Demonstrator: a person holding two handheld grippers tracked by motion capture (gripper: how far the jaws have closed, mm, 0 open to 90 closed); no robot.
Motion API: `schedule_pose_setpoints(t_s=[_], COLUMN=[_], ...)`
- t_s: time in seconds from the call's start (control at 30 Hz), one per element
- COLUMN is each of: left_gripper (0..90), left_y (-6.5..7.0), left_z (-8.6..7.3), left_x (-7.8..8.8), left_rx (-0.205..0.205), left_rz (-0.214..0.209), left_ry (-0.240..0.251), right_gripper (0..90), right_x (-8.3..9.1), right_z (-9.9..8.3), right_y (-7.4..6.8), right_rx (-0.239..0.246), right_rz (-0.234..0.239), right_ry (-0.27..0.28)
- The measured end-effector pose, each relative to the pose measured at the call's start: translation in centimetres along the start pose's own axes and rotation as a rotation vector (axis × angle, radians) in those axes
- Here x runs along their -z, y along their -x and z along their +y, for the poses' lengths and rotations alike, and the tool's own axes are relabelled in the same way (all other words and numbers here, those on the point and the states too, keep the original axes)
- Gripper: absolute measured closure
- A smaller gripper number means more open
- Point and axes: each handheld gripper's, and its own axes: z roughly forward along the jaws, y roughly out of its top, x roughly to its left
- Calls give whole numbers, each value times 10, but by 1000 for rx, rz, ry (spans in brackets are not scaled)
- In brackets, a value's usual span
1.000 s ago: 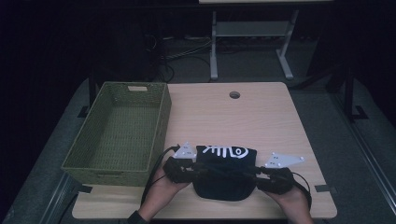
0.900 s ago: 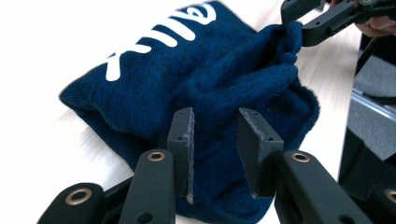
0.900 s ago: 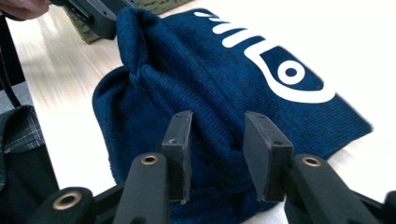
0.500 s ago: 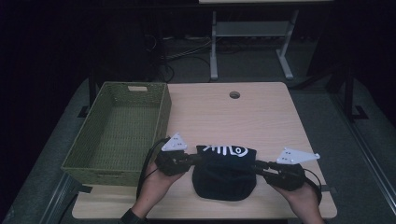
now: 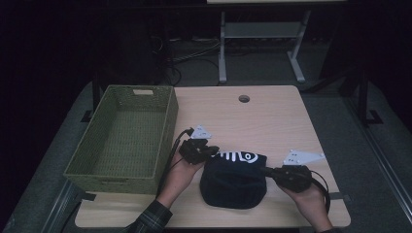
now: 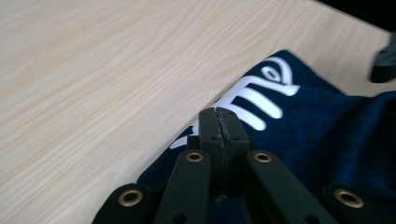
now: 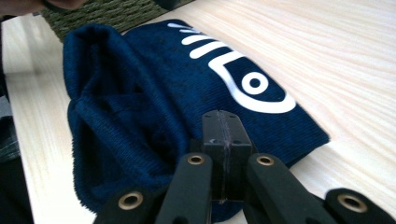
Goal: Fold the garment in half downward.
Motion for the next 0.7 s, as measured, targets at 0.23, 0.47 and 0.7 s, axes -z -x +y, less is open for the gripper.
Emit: schedule_pose_setpoints(t_s=[0.23, 0.47, 0.7], left_gripper=[900, 900, 900], left_y=[-2, -3, -4], left_z=[-8, -14, -17], left_x=[-15, -27, -36], left_rx=[-4, -11, -21], left_rz=[-8, -20, -41], left_ry=[-59, -99, -117], right_gripper=[899, 899, 899], right_x=[-4, -10, -19], right_z=[-5, -12, -21], right_y=[-7, -19, -32], right_rx=[8, 26, 30], right_rz=[45, 85, 108], right_ry=[-18, -46, -103])
